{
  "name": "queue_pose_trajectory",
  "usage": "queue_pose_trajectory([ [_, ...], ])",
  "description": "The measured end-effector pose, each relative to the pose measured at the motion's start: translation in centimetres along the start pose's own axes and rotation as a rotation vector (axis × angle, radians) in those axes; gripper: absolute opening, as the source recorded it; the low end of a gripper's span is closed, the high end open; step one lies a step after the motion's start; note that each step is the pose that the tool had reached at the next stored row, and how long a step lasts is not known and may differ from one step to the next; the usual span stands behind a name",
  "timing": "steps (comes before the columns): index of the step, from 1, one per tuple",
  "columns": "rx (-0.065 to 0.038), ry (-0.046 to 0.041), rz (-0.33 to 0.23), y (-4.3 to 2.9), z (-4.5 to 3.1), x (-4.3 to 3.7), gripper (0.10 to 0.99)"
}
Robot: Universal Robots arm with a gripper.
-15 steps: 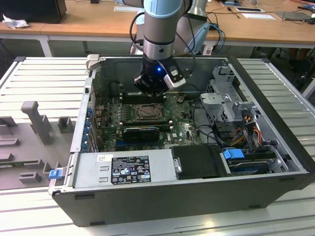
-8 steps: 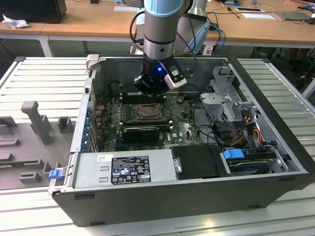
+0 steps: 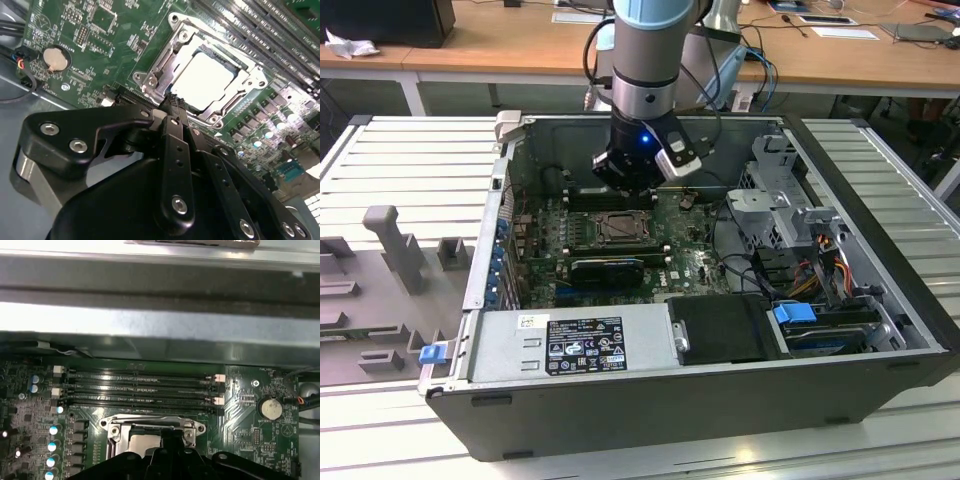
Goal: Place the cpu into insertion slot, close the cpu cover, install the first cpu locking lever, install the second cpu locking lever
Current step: 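Install the second cpu locking lever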
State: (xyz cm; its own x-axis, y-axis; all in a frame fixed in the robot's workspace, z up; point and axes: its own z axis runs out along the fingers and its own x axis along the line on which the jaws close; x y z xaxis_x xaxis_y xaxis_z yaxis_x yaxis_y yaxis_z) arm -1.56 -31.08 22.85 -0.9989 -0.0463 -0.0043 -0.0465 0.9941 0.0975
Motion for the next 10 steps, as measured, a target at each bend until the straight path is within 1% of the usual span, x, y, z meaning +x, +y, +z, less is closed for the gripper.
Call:
queue_pose_trajectory([
  [8, 0.0, 0.0, 0.0, -1.42, -0.14, 0.07, 0.106],
  [10, 0.0, 0.0, 0.0, -1.47, -0.37, 0.07, 0.106],
])
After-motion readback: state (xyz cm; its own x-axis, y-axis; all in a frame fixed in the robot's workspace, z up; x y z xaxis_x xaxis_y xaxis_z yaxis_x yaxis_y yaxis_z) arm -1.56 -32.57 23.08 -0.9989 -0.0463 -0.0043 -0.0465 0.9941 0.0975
